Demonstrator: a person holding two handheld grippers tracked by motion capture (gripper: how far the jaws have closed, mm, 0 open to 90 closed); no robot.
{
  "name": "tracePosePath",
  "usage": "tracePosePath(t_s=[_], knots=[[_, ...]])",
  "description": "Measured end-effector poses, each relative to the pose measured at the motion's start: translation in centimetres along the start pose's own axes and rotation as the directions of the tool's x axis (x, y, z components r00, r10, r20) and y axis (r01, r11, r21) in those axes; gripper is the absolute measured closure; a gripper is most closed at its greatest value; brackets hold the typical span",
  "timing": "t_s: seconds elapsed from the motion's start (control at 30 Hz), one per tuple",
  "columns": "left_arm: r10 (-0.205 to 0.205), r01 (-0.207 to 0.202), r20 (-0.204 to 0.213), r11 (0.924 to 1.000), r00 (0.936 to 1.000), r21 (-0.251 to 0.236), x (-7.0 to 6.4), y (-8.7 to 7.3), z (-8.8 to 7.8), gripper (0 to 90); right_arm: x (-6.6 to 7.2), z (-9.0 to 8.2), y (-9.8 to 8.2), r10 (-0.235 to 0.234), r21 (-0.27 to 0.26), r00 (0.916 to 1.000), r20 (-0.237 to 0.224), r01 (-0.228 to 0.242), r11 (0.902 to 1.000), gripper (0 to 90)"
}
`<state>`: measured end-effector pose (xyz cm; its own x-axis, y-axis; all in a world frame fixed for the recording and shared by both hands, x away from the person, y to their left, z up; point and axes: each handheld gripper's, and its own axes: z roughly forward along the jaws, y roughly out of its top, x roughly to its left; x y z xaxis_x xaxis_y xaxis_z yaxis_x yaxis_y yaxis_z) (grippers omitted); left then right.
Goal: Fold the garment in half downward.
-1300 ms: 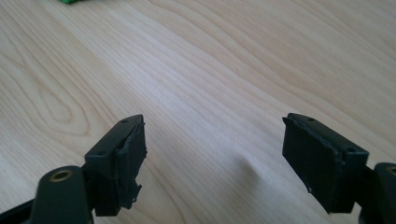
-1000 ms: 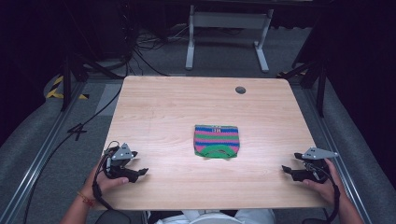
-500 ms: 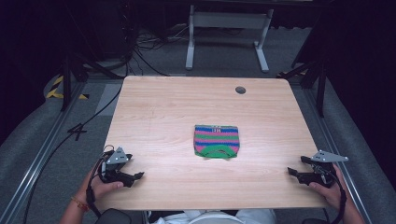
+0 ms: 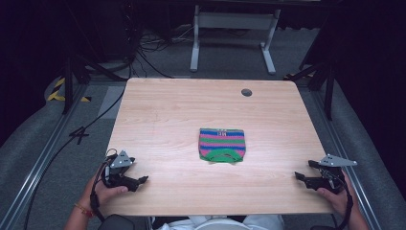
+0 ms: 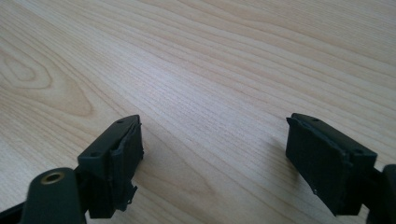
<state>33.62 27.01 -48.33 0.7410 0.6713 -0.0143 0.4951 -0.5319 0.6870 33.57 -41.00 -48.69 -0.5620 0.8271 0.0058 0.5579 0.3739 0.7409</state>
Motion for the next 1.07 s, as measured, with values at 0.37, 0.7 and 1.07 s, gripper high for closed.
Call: tracePosePath(t_s=[0.37, 0.7, 1.07], knots=[[0.002, -0.002, 0.003, 1.0, 1.0, 0.003, 0.08, 0.04, 0.01, 11.6, -0.01, 0.0, 0.0, -0.001, -0.001, 1.0, 0.001, 0.001, 1.0, 19.2], [0.003, -0.003, 0.002, 1.0, 1.0, 0.005, 0.1, 0.05, 0.01, 11.6, -0.01, 0.0, 0.0, -0.001, -0.001, 1.0, 0.001, 0.001, 1.0, 19.2], [-0.005, 0.005, 0.0, 1.0, 1.0, 0.006, 0.09, 0.1, 0.06, 11.5, -0.01, 0.0, 0.0, -0.001, -0.001, 1.0, 0.001, 0.001, 1.0, 19.1]])
